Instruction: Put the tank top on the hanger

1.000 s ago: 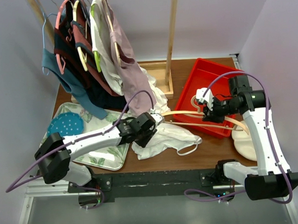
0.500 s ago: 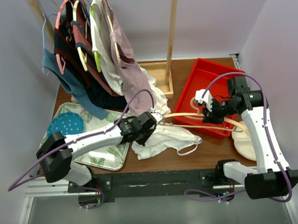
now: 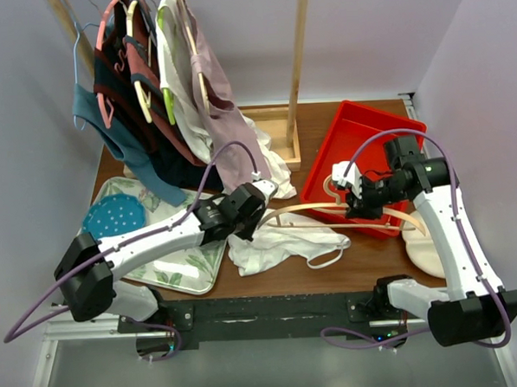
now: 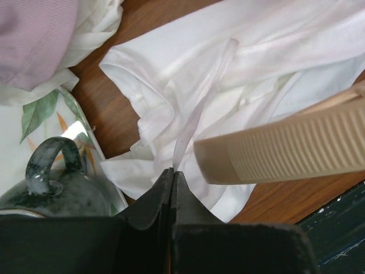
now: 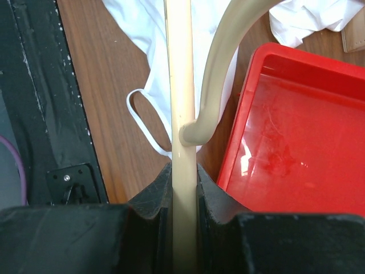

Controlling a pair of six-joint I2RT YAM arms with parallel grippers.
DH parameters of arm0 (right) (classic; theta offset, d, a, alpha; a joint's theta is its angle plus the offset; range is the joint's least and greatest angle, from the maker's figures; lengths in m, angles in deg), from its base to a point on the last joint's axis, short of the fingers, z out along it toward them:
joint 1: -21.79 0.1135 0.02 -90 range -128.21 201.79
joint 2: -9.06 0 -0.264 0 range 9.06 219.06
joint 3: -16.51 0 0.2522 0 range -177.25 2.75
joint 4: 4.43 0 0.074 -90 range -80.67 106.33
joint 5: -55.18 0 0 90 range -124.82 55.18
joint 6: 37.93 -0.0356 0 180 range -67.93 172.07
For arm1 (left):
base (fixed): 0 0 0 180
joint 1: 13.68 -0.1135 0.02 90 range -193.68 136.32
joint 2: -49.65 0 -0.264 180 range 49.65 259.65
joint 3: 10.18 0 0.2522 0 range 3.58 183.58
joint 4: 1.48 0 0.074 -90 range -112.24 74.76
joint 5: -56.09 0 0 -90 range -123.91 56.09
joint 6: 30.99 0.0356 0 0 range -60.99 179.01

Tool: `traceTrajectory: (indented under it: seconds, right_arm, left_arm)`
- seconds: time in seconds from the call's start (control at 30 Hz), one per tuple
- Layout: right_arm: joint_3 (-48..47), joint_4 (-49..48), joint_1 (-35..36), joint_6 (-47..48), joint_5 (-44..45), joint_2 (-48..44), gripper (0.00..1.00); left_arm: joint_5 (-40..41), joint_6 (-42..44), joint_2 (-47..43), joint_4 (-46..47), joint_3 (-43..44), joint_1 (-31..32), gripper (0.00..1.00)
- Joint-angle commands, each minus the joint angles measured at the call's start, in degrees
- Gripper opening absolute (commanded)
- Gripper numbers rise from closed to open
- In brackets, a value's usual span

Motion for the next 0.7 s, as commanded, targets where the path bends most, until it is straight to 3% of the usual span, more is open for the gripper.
traceTrajectory:
  seconds: [0.0, 0.27, 0.53, 0.67]
  right_arm:
    - [0.3, 9.7, 0.4, 0.4, -1.6, -1.6, 0.00]
    - [1.7, 8.7, 0.4, 0.8, -3.6, 0.6, 0.00]
    - [2.5, -4.9, 0.5, -8.5, -5.1, 1.8, 0.00]
    - [0.5, -5.3, 0.5, -8.7, -6.0, 4.4, 0.00]
  left_arm:
    - [0.0, -3.1, -3.3, 3.9, 1.2, -3.1, 0.00]
    - [-6.0, -4.7, -7.7, 7.4, -0.2, -5.5, 0.00]
    - [-10.3, -5.3, -10.1, 7.3, -0.3, -6.5, 0.00]
    - [-10.5, -4.9, -10.4, 6.6, -0.3, -7.1, 0.00]
